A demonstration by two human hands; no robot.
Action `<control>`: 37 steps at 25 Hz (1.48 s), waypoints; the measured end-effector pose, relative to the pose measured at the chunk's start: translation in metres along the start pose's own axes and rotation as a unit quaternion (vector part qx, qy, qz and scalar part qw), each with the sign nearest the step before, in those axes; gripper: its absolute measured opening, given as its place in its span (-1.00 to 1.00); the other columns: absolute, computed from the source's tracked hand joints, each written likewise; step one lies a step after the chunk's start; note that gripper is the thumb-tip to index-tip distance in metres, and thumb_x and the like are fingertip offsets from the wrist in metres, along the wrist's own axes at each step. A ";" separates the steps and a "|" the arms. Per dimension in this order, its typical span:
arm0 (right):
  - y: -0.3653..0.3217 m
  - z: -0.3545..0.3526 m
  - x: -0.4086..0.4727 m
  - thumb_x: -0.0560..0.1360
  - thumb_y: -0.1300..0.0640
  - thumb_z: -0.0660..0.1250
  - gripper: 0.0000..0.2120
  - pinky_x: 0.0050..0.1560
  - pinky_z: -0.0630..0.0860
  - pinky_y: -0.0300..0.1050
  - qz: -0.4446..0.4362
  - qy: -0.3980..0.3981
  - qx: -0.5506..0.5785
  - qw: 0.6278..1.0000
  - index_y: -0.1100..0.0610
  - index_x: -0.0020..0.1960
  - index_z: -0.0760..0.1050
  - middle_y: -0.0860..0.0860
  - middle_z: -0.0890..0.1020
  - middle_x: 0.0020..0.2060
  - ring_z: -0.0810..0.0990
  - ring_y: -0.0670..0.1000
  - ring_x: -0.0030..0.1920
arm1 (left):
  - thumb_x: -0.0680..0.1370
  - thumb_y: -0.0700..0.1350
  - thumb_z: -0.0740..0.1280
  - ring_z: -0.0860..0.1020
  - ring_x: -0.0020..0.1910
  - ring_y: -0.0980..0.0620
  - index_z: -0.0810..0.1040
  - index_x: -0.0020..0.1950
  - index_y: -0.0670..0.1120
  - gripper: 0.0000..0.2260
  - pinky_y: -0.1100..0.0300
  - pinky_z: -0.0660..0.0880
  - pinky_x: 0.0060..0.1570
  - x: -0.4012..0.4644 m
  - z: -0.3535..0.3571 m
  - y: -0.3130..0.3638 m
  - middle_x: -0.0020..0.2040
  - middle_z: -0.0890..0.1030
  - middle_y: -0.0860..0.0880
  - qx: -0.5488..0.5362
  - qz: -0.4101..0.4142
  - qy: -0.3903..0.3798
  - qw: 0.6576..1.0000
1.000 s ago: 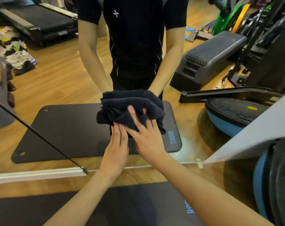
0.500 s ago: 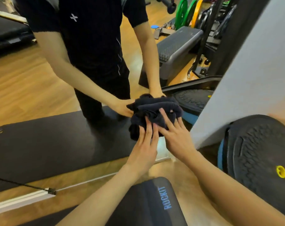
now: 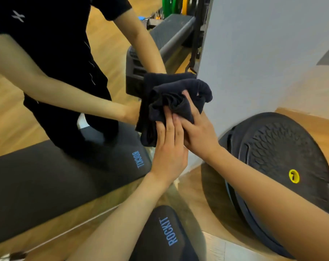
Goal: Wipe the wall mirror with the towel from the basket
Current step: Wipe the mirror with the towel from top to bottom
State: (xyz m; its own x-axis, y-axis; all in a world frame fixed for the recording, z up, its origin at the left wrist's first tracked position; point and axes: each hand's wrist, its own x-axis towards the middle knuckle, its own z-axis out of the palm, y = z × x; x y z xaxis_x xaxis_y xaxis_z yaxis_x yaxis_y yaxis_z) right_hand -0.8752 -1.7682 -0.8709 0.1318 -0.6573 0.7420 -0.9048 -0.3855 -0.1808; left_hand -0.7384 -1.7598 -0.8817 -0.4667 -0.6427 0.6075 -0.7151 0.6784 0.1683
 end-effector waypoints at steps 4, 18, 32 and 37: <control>0.020 0.034 -0.045 0.58 0.22 0.46 -0.46 0.29 0.54 0.26 0.015 -0.033 0.034 0.999 -0.05 0.49 0.40 0.13 0.13 0.62 0.32 0.45 0.50 | 0.52 -0.17 0.27 -0.07 0.59 -0.37 -0.11 0.57 -0.45 -0.20 -0.31 0.03 0.53 -0.030 0.032 0.001 0.57 0.04 -0.33 0.020 0.018 -0.045 0.999; -0.047 0.095 -0.136 0.59 0.06 0.39 -0.10 0.49 0.29 0.39 0.098 -0.267 0.061 0.957 -0.05 0.69 -0.16 0.20 -0.27 0.65 0.00 0.48 0.60 | 0.56 -0.28 0.29 -0.29 0.63 0.11 -0.20 0.67 -0.14 -0.16 0.04 -0.10 0.63 -0.133 0.042 -0.047 0.63 -0.41 0.09 -0.205 -0.130 -0.235 0.941; -0.277 0.204 -0.117 0.71 0.04 0.20 -0.24 0.47 0.25 0.44 0.077 -0.206 0.097 0.971 0.02 0.69 -0.25 0.42 -0.10 0.61 0.17 0.58 0.50 | 0.51 -0.35 0.24 -0.13 0.67 -0.03 -0.17 0.65 -0.13 -0.17 -0.13 0.03 0.62 -0.262 -0.090 -0.209 0.69 -0.19 -0.05 -0.212 -0.154 -0.173 0.949; -0.378 0.249 -0.114 0.57 0.15 0.46 -0.11 0.40 0.32 0.53 0.029 -0.195 0.114 0.974 0.06 0.68 -0.05 0.24 -0.37 0.61 0.21 0.64 0.46 | 0.56 -0.17 0.12 -0.21 0.65 0.12 -0.37 0.62 0.04 -0.20 0.07 -0.04 0.63 -0.331 -0.143 -0.271 0.64 -0.36 0.13 -0.180 -0.223 -0.156 0.945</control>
State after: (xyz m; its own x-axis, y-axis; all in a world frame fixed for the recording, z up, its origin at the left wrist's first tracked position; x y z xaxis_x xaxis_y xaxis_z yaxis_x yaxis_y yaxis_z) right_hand -0.4474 -1.7090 -1.0484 0.2674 -0.8610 0.4326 -0.8075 -0.4452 -0.3869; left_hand -0.3153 -1.6798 -1.0176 -0.3324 -0.9286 0.1649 -0.6795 0.3570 0.6410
